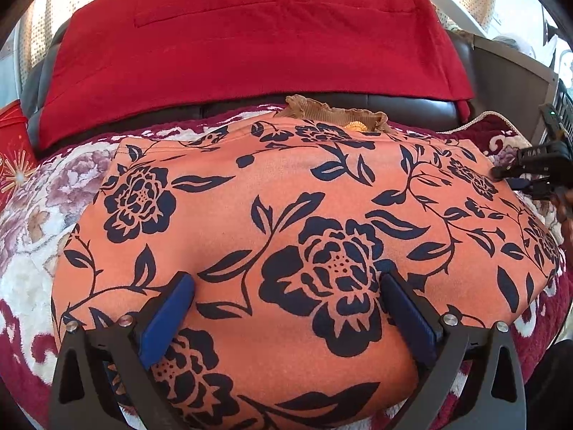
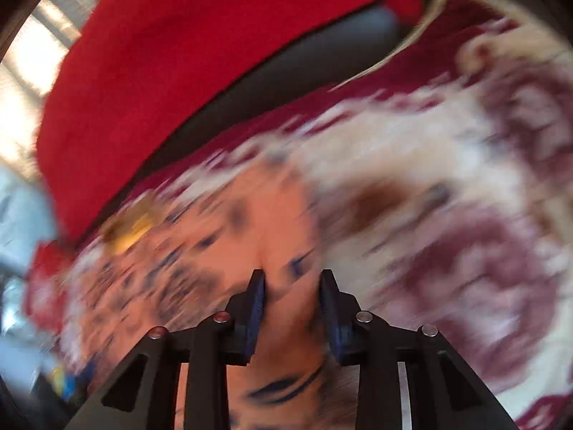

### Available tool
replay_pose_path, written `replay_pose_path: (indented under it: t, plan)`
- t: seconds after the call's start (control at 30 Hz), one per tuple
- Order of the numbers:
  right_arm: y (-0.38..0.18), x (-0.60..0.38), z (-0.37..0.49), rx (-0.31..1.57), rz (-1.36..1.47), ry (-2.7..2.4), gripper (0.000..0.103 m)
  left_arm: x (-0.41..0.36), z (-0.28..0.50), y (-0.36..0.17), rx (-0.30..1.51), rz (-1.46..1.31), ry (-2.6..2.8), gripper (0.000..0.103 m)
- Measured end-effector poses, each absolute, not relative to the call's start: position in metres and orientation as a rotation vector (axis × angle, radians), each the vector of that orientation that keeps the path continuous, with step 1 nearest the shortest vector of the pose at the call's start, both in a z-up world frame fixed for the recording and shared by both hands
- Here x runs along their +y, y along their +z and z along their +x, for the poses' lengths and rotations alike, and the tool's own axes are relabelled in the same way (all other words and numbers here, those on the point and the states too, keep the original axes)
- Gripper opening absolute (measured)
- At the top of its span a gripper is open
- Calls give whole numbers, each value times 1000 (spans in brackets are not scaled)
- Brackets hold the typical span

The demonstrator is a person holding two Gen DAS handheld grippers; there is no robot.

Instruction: Fold small clothes

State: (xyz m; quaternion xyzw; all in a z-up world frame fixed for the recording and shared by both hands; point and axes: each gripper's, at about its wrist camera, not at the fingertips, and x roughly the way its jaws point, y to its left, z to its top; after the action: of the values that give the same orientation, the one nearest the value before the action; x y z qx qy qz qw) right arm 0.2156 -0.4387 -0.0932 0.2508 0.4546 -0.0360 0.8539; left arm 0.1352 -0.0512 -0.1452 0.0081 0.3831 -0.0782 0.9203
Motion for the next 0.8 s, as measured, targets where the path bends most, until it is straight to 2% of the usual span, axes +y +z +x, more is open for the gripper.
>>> replay_pose_path:
  t: [0.07,0.13,0.3,0.4,0.53,0.8]
  plan:
    - [-86,-447,198,890,664,-30,40,-50,135,-145,791,14,-163,103]
    - [-73,-435,173,842,677,35,90,-51,136,-145,790,16,-161,103]
    - [-60,-385,78,732,758,249,92,-51,139,-144,816,23,-150,103]
    - [-88,-363,48,800,795,299,92,-52,142,-137,846,22,-141,103]
    - [-125,-357,44,876,872,274,92,-51,138,-126,842,43,-109,103]
    - [-131,-364,77,820,938,243,92,-40,126,-109,820,31,-75,103]
